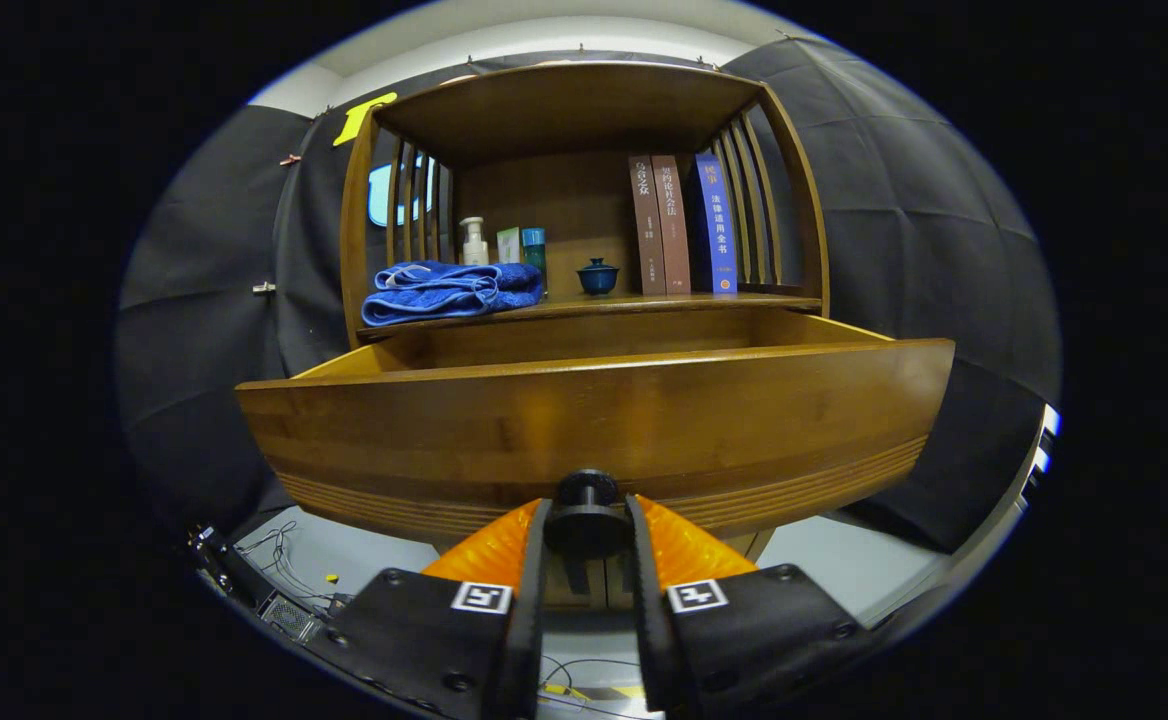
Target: Pull open the drawer, take out the items inside it, and place them on the countertop above the cabinet.
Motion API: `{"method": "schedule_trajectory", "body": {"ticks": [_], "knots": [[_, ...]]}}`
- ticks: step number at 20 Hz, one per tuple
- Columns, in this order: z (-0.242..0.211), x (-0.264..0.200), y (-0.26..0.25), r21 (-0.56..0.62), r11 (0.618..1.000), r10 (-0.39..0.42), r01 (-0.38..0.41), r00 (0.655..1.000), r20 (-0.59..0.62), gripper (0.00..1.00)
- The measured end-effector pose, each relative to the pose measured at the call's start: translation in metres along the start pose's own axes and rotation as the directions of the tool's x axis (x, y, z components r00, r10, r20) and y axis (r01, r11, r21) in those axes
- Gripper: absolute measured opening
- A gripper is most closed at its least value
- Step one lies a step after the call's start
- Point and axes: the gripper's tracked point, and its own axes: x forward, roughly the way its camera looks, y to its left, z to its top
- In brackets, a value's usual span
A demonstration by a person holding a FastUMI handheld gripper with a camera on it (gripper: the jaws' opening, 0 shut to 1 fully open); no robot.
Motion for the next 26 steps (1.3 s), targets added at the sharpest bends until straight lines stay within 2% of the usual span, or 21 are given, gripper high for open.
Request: {"method": "schedule_trajectory", "body": {"ticks": [4, 6, 12, 16, 19, 21, 26], "knots": [[0.009, -0.004, -0.006, 0.024, 1.000, -0.016, 0.017, 0.999, -0.043, 1.00], [0.021, -0.012, -0.008, 0.034, 0.999, -0.016, 0.019, 0.997, -0.076, 1.00], [0.107, -0.030, -0.004, -0.003, 1.000, -0.031, 0.031, 0.999, -0.029, 0.99], [0.150, 0.003, -0.001, 0.044, 0.997, -0.054, 0.057, 0.995, -0.082, 0.99], [0.143, 0.044, -0.002, 0.073, 0.995, -0.044, 0.061, 0.973, -0.226, 1.00], [0.127, 0.070, -0.001, 0.068, 0.996, -0.029, 0.054, 0.946, -0.322, 1.00], [0.080, 0.117, -0.003, -0.070, 0.997, -0.068, 0.037, 0.854, -0.515, 1.00]]}}
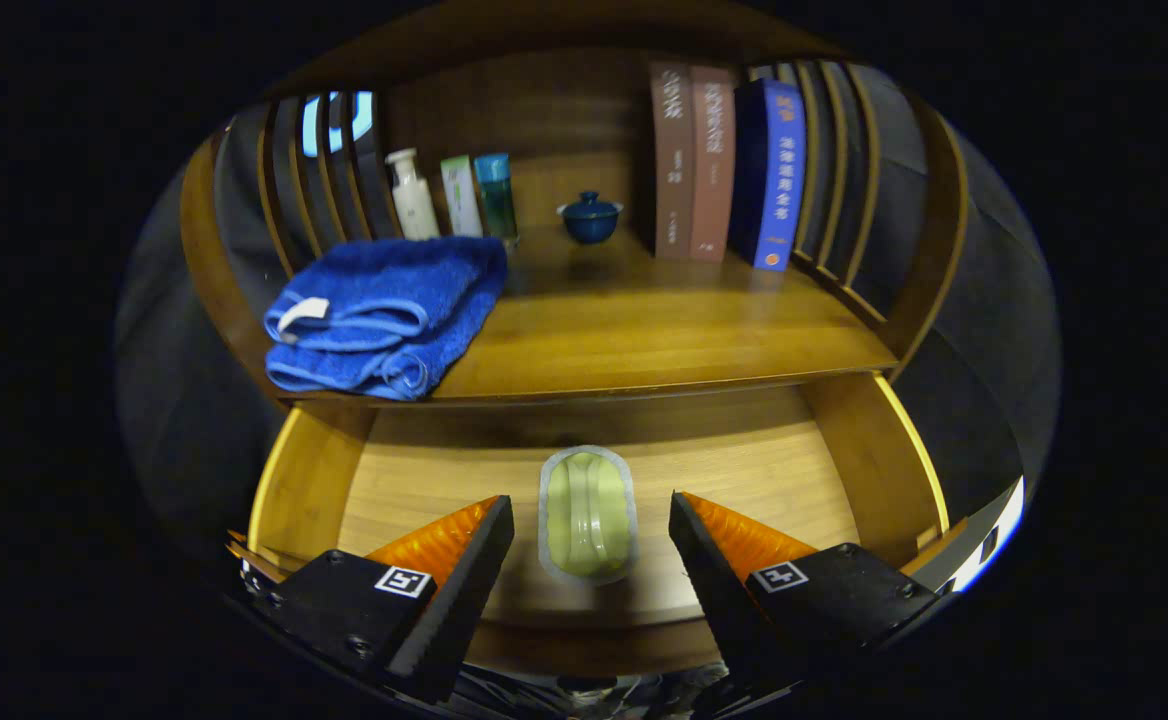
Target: Pull open the drawer, take out the items inside it, and place them on the countertop above the cabinet.
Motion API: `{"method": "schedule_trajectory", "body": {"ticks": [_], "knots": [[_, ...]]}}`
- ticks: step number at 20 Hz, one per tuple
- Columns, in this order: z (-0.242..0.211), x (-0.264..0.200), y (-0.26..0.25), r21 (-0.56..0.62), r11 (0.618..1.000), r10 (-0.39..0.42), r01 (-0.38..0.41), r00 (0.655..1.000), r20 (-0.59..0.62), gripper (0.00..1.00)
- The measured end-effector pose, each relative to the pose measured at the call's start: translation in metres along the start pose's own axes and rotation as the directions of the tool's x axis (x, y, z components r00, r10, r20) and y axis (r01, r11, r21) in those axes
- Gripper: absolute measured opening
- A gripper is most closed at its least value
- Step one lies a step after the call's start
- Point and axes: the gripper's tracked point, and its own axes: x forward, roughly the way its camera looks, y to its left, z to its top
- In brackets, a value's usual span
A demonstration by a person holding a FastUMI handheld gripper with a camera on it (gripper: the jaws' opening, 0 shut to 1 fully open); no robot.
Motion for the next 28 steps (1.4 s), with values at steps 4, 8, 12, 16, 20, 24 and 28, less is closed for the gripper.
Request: {"method": "schedule_trajectory", "body": {"ticks": [4, 8, 12, 16, 20, 24, 28], "knots": [[-0.008, 0.026, 0.005, 0.003, 1.000, 0.005, -0.005, 0.997, -0.076, 1.00], [-0.023, 0.040, -0.004, 0.034, 0.999, -0.010, 0.016, 0.987, -0.160, 1.00], [-0.028, 0.049, -0.004, 0.029, 1.000, 0.000, 0.006, 0.982, -0.189, 1.00], [-0.031, 0.053, -0.007, -0.004, 0.999, -0.035, 0.035, 0.979, -0.202, 0.52], [-0.033, 0.054, -0.006, -0.001, 0.999, -0.039, 0.040, 0.977, -0.208, 0.52], [-0.032, 0.053, -0.002, -0.015, 0.999, -0.039, 0.037, 0.976, -0.212, 0.51], [-0.033, 0.053, 0.000, -0.018, 0.999, -0.048, 0.045, 0.974, -0.222, 0.52]]}}
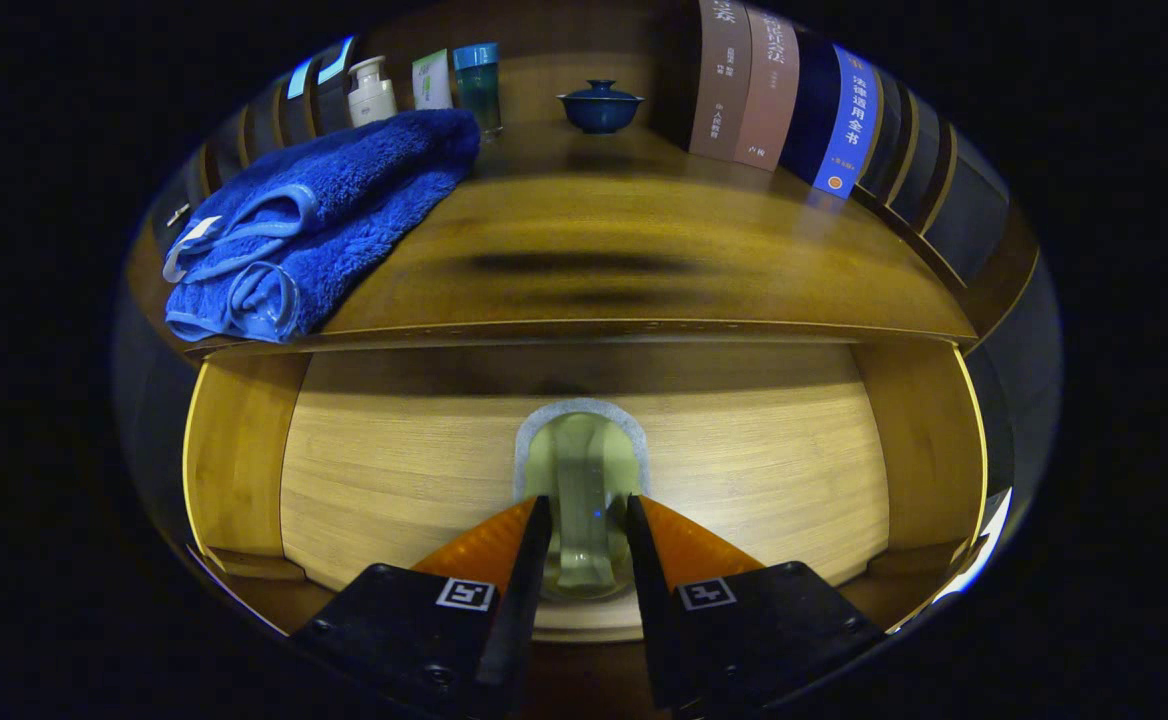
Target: Pull open the drawer, take out the items inside it, and place them on the countertop above the cabinet.
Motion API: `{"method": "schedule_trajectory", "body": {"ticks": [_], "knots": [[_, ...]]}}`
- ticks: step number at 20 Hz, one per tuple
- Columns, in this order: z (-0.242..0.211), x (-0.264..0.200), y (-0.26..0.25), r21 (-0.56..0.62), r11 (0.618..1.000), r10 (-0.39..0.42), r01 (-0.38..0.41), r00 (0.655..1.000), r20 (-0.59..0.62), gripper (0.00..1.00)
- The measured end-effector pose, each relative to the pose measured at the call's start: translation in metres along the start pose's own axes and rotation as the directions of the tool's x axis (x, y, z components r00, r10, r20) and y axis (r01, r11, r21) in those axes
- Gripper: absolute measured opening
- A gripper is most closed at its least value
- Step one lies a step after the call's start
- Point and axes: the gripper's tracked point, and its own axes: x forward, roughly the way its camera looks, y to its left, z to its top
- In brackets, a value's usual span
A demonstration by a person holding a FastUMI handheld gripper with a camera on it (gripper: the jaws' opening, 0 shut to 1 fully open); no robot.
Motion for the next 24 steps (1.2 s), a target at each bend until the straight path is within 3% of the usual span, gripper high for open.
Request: {"method": "schedule_trajectory", "body": {"ticks": [5, 16, 18, 19, 24], "knots": [[0.000, 0.000, -0.003, -0.002, 1.000, -0.027, 0.027, 1.000, -0.010, 0.55], [0.001, -0.003, -0.006, 0.062, 0.998, -0.008, 0.009, 1.000, -0.018, 0.54], [0.004, 0.013, -0.006, 0.069, 0.998, 0.010, -0.008, 1.000, -0.018, 0.42], [0.008, -0.007, -0.007, 0.071, 0.997, 0.010, -0.009, 1.000, -0.015, 0.36], [0.005, 0.002, -0.009, 0.041, 0.999, -0.012, 0.013, 1.000, -0.026, 0.40]]}}
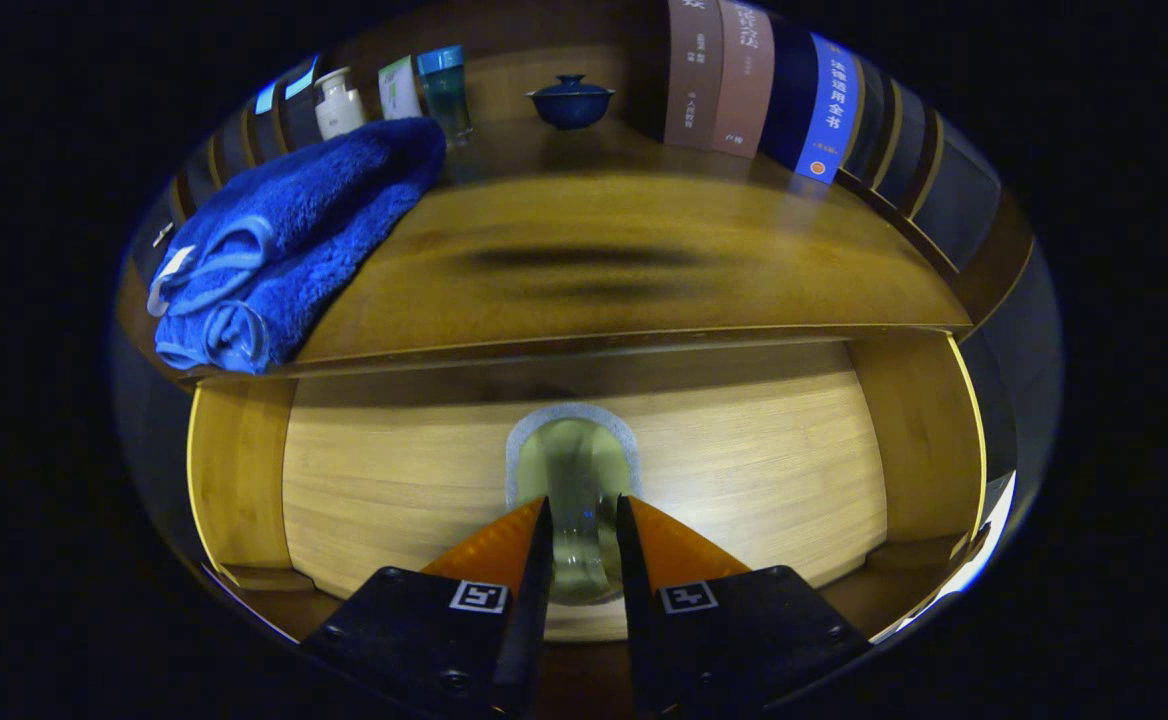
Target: Pull open the drawer, take out the items inside it, and place them on the countertop above the cabinet.
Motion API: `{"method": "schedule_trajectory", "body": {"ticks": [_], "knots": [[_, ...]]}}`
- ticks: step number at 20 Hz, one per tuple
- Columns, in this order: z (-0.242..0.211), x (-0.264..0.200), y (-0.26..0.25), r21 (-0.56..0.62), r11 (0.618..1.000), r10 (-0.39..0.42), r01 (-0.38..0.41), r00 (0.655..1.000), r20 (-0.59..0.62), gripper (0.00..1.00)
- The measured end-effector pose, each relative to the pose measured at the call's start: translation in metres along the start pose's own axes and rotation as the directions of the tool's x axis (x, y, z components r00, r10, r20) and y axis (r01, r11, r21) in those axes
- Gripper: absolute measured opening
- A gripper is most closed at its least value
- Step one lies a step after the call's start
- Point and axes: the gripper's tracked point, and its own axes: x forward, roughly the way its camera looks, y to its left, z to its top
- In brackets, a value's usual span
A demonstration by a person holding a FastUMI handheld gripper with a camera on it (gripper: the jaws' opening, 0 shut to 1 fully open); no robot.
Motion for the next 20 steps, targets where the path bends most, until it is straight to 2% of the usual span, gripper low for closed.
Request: {"method": "schedule_trajectory", "body": {"ticks": [1, 3, 10, 16, 20], "knots": [[0.017, -0.005, -0.005, -0.006, 1.000, -0.020, 0.020, 1.000, 0.001, 0.41], [0.002, 0.000, -0.001, 0.042, 0.999, -0.003, 0.002, 1.000, 0.012, 0.09], [-0.002, -0.017, -0.002, 0.033, 0.999, 0.007, -0.007, 1.000, 0.013, 0.08], [0.015, -0.085, -0.008, 0.029, 0.999, 0.010, -0.014, 0.993, 0.119, 0.09], [0.049, -0.131, -0.006, 0.019, 1.000, 0.018, -0.023, 0.977, 0.214, 0.08]]}}
